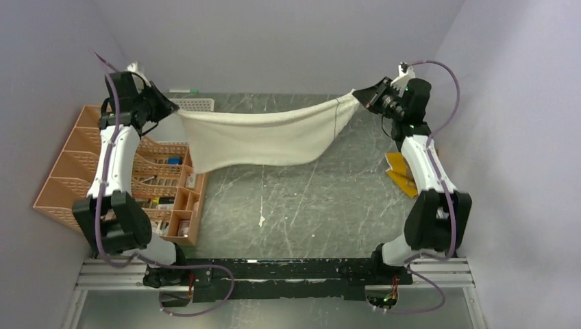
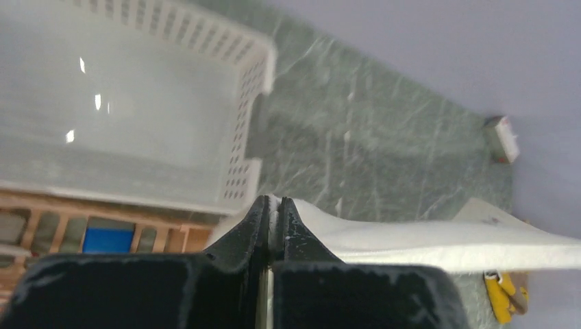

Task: Roll the towels
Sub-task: Flatten out the towel at the center of the board.

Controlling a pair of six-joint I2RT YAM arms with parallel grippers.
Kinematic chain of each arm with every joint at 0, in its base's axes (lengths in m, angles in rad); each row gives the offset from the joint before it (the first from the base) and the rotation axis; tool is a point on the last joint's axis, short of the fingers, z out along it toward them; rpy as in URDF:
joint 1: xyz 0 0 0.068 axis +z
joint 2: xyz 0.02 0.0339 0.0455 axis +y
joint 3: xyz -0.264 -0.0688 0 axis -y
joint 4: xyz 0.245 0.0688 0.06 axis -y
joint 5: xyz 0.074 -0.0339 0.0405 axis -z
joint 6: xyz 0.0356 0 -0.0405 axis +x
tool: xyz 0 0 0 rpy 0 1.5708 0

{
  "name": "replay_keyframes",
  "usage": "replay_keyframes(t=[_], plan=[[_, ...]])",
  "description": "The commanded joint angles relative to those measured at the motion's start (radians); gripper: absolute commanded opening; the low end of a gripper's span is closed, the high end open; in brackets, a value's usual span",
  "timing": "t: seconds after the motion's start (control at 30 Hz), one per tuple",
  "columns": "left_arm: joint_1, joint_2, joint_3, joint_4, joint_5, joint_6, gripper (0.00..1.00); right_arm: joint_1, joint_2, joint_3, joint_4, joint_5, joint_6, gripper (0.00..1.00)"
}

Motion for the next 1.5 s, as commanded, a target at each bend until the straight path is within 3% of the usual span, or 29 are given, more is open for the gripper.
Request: replay_keyframes(t=[0.0, 0.23, 0.47, 0.7, 0.83, 0.93, 1.07, 1.2, 1.33, 1.47], plan=[[-0.012, -0.201, 0.124, 0.024, -0.042, 0.043, 0.07, -0.004, -0.261, -0.034, 0.016, 0.021, -0.126, 0.00], [-0.013, -0.387, -0.061, 0.033, -0.015, 0.065, 0.07, -0.004, -0.551, -0.254, 0.020, 0.062, -0.189, 0.00], [-0.014, -0.678, -0.302, -0.077, 0.034, 0.034, 0.07, -0.004, -0.994, -0.534, 0.004, 0.192, -0.154, 0.00], [-0.014, -0.907, -0.411, -0.280, 0.005, 0.020, 0.07, 0.023, -1.229, -0.542, -0.255, 0.332, -0.182, 0.00], [-0.014, -0.880, -0.393, -0.376, 0.018, 0.040, 0.07, 0.037, -1.156, -0.570, -0.301, 0.377, -0.147, 0.00], [-0.014, -0.838, -0.427, -0.348, 0.030, 0.046, 0.07, 0.037, -1.034, -0.618, -0.271, 0.362, -0.107, 0.00], [-0.015, -0.783, -0.573, -0.138, 0.114, 0.014, 0.07, 0.037, -0.829, -0.713, -0.124, 0.373, -0.018, 0.00], [-0.030, -0.584, -0.643, 0.044, 0.145, -0.027, 0.07, 0.037, -0.619, -0.730, 0.066, 0.406, 0.032, 0.00], [-0.152, -0.374, -0.655, 0.197, 0.025, -0.074, 0.07, 0.033, -0.419, -0.670, 0.169, 0.446, 0.035, 0.00], [-0.306, -0.145, -0.558, 0.263, -0.120, -0.104, 0.07, 0.026, -0.270, -0.612, 0.248, 0.458, 0.029, 0.00]])
